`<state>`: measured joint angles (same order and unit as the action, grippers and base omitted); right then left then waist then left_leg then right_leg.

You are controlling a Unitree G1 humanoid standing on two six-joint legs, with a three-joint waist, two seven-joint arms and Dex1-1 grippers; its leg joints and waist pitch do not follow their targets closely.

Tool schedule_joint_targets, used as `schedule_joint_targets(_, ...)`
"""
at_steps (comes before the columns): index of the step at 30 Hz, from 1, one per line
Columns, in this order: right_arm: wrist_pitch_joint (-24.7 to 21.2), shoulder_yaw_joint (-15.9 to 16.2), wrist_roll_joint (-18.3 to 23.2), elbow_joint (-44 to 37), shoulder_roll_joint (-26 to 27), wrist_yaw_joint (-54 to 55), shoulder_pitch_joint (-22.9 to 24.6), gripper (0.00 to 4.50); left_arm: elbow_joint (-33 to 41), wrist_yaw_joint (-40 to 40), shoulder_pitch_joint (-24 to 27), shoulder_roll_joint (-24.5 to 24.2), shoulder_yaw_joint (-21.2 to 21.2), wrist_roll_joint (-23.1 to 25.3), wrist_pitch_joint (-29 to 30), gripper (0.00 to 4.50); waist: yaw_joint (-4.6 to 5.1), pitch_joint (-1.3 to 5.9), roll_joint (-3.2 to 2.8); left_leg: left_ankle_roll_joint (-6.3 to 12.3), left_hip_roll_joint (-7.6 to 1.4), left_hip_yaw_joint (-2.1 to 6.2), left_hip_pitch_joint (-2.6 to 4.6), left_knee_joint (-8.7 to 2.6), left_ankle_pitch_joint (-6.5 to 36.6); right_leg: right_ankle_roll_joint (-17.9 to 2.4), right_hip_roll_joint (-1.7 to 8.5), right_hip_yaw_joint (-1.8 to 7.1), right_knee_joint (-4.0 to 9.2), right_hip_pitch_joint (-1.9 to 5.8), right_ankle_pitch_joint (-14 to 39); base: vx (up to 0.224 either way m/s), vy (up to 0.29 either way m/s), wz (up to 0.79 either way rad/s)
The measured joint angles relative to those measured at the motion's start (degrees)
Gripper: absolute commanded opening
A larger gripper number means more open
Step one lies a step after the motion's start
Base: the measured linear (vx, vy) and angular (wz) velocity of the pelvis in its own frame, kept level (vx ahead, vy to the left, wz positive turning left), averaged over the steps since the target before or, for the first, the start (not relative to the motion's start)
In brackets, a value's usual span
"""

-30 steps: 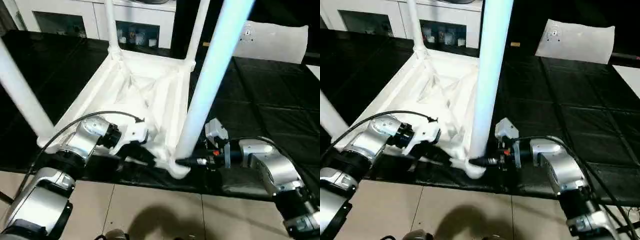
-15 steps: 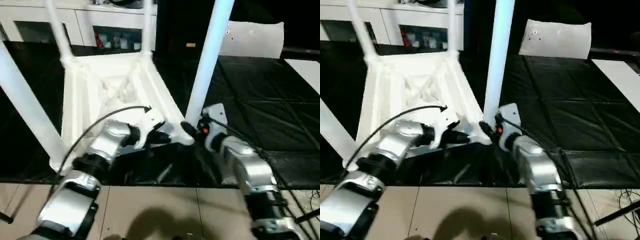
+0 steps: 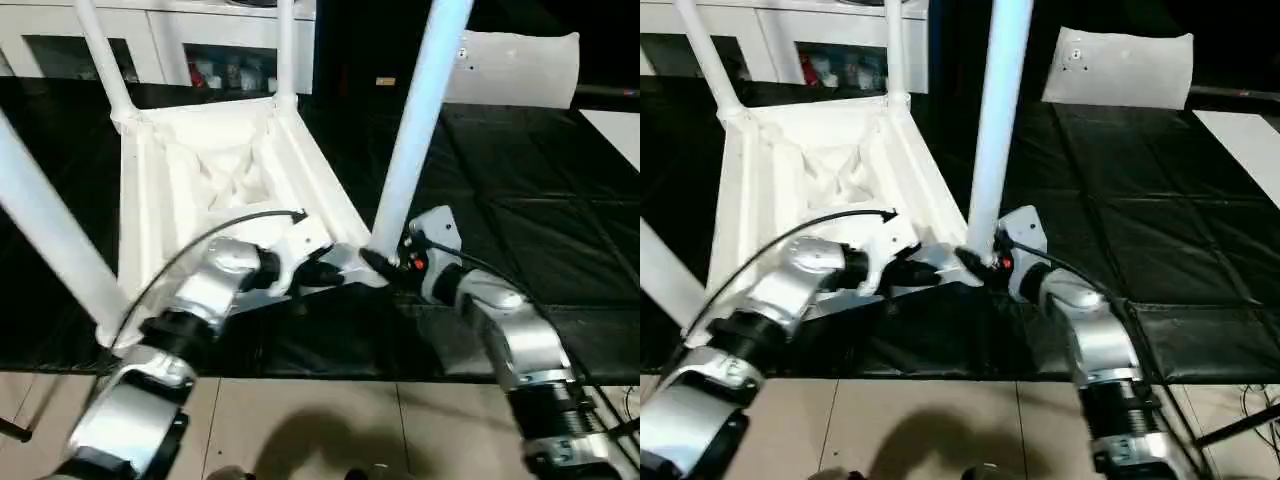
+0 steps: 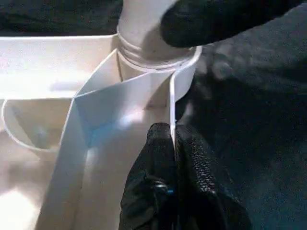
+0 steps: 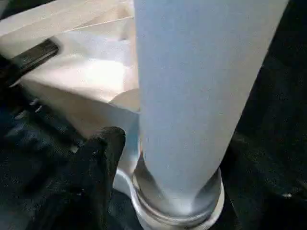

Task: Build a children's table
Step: Rotate leg to tighten

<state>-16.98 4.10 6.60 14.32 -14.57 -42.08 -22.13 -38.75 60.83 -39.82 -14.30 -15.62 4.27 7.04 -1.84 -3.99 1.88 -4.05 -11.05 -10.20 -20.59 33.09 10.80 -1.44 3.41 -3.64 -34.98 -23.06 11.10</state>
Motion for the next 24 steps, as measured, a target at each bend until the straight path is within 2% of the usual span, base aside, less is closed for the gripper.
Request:
schedule_joint_targets(3, 1.42, 0.78, 0.9, 0.29, -2.27, -5.48, -0.06, 3.61, 0.42, 3.25, 0.74, -2.11, -0.12, -0.34, -2.4, 0.0, 0.0, -0.03, 0.02, 0.04, -0.02, 0.0, -0.04, 0.0, -0.02, -0.01, -0.01, -0.01, 0.0, -0.02, 0.11, 0.0, 0.0, 0.0)
schedule_joint_targets(4, 2.08, 0.99, 1.83, 0.65, -3.11, -8.38, -0.16, 3.78, 0.56, 5.46, 0.97, -3.31, -0.61, -0.6, -3.85, 0.0, 0.01, -0.05, 0.05, 0.13, -0.02, 0.0, -0.07, 0.0, -0.08, -0.02, -0.01, -0.01, 0.01, -0.04, 0.15, 0.0, 0.0, 0.0)
schedule_joint_targets(6, 3.46, 2.18, 2.55, 1.38, -4.86, -13.58, -0.53, 3.78, 0.56, 9.3, 1.07, -5.24, -1.15, -0.91, -6.05, 0.0, -0.09, -0.07, 0.09, 0.33, -0.03, 0.0, -0.23, 0.02, -0.19, -0.03, -0.01, -0.03, 0.02, -0.11, 0.19, 0.0, 0.0, 0.0)
schedule_joint_targets(14, 5.24, 5.04, 6.04, 2.15, -7.94, -26.71, -1.88, 3.78, 0.12, 19.89, 0.63, -8.6, -3.22, -1.85, -10.97, 0.0, -1.72, -0.19, 0.31, 0.57, -0.05, -0.01, -0.49, 0.41, -0.08, -0.11, 0.06, -0.06, -0.01, -0.14, 0.24, 0.0, 0.0, 0.0)
schedule_joint_targets(15, 5.22, 5.32, 6.49, 2.19, -8.15, -28.1, -2.16, 3.51, -0.03, 20.98, 0.45, -8.88, -3.49, -1.85, -11.37, 0.0, -1.83, -0.2, 0.32, 0.57, -0.05, -0.01, -0.5, 0.44, -0.08, -0.11, 0.06, -0.06, -0.03, -0.13, 0.24, 0.0, 0.0, 0.0)
schedule_joint_targets(23, 5.59, 7.29, 7.34, 5.9, -9.12, -35.76, -3.25, 2.95, -1.8, 26.73, -1.27, -9.66, -5.79, -1.68, -14.64, 0.0, -3.29, -0.21, 0.34, 0.56, -0.07, -0.03, -0.47, 0.56, -0.08, -0.15, 0.09, -0.07, -0.13, -0.08, 0.21, 0.0, 0.0, 0.0)
schedule_joint_targets(24, 5.83, 7.6, 7.34, 6.18, -9.12, -36.07, -3.25, 2.7, -2.04, 27.08, -1.39, -9.66, -5.85, -1.68, -14.87, 0.0, -3.35, -0.21, 0.34, 0.56, -0.07, -0.03, -0.47, 0.56, -0.08, -0.15, 0.09, -0.07, -0.14, -0.08, 0.21, 0.0, 0.0, 0.0)
